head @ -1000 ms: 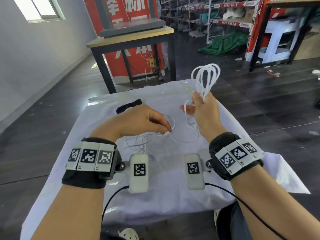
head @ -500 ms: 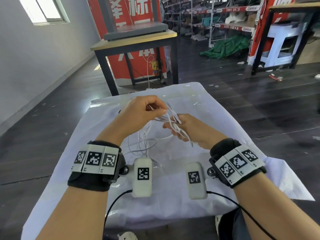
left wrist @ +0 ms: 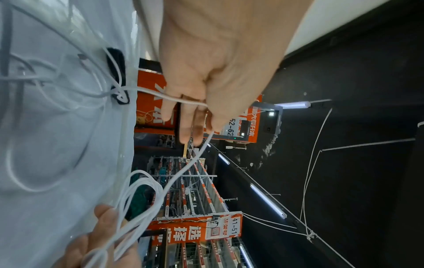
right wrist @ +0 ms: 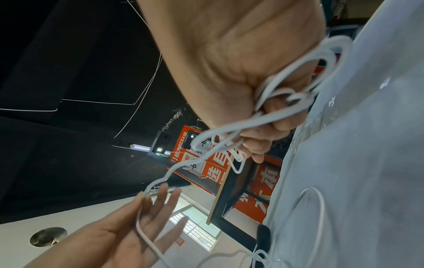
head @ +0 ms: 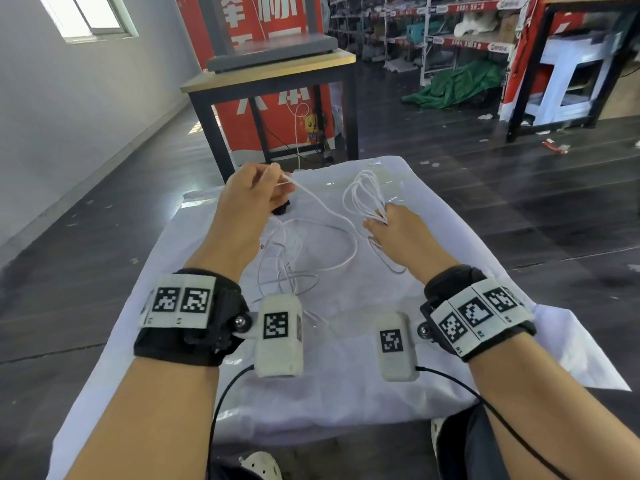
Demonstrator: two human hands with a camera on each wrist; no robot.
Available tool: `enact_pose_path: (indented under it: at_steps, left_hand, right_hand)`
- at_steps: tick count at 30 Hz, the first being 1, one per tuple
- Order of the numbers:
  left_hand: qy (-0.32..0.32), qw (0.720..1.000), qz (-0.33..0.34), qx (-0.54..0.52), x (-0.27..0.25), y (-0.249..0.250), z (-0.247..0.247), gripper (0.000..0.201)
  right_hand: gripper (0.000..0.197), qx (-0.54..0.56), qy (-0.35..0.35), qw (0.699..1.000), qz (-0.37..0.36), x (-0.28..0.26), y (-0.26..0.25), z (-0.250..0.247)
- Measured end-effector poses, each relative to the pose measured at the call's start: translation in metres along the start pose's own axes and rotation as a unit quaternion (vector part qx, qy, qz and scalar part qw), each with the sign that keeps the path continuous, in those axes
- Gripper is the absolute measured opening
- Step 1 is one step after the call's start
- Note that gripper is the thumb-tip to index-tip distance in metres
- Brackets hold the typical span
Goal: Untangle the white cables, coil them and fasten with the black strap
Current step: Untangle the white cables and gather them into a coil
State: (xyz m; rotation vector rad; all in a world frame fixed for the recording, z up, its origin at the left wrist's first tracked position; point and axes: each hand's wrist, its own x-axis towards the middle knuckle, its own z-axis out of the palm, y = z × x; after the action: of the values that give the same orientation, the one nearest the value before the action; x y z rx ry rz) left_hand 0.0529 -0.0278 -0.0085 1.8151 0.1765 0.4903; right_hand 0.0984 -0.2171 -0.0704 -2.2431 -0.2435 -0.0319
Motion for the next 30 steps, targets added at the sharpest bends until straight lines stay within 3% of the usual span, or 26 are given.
enact_pose_path:
  at_steps: [5,9,11,14,15,16,17,20,22,25,30]
  left_hand:
    - [-0.108,0.978,-0.029,-0.176,-0.009,0.012,-0.001,0.022]
    - [-0.217,0.975,0.003,-0.049,-0.013,0.013,-0.005,0.019]
    - [-0.278,0.96,0.004,0.041,-0.013,0.009,-0.007,0.017]
    - [-0.327,0.934,-0.026,0.14,-0.012,0.0,-0.009,0.015]
    - [-0.331,0.929,-0.035,0.161,-0.012,-0.003,-0.011,0.015]
    - [-0.326,0.929,-0.039,0.171,-0.011,-0.004,-0.012,0.016]
    - [-0.313,0.934,-0.037,0.166,-0.009,-0.005,-0.014,0.016]
    - [-0.243,0.964,-0.006,0.108,-0.004,-0.005,-0.013,0.016]
    - [-0.226,0.971,0.016,0.072,-0.005,-0.003,-0.007,0.015]
    - [-0.235,0.97,0.039,0.041,-0.01,0.002,0.003,0.014]
    - [-0.19,0.977,0.062,0.07,-0.009,-0.003,0.008,0.014]
  right_hand:
    - [0.022,0.015,-0.011,1.0,-0.009,0.0,0.003,0.003]
    - [0.018,0.191,0.012,0.98,0.057,0.002,0.005,0.002]
    - [0.013,0.375,0.033,0.92,0.109,0.001,0.001,-0.003]
    - [0.018,0.626,0.052,0.759,0.171,0.002,-0.004,-0.012]
    - [0.023,0.655,0.054,0.732,0.181,0.003,-0.004,-0.014]
    - [0.026,0.657,0.053,0.73,0.18,0.004,-0.002,-0.015]
    - [0.028,0.639,0.05,0.749,0.169,0.005,-0.001,-0.015]
    - [0.021,0.481,0.007,0.87,0.106,0.002,0.0,-0.011]
    - [0.012,0.347,-0.055,0.934,0.067,-0.005,-0.006,-0.005]
    - [0.011,0.227,-0.128,0.965,0.011,-0.014,-0.011,0.004]
    - [0.011,0.168,-0.188,0.967,-0.04,-0.022,-0.02,0.003]
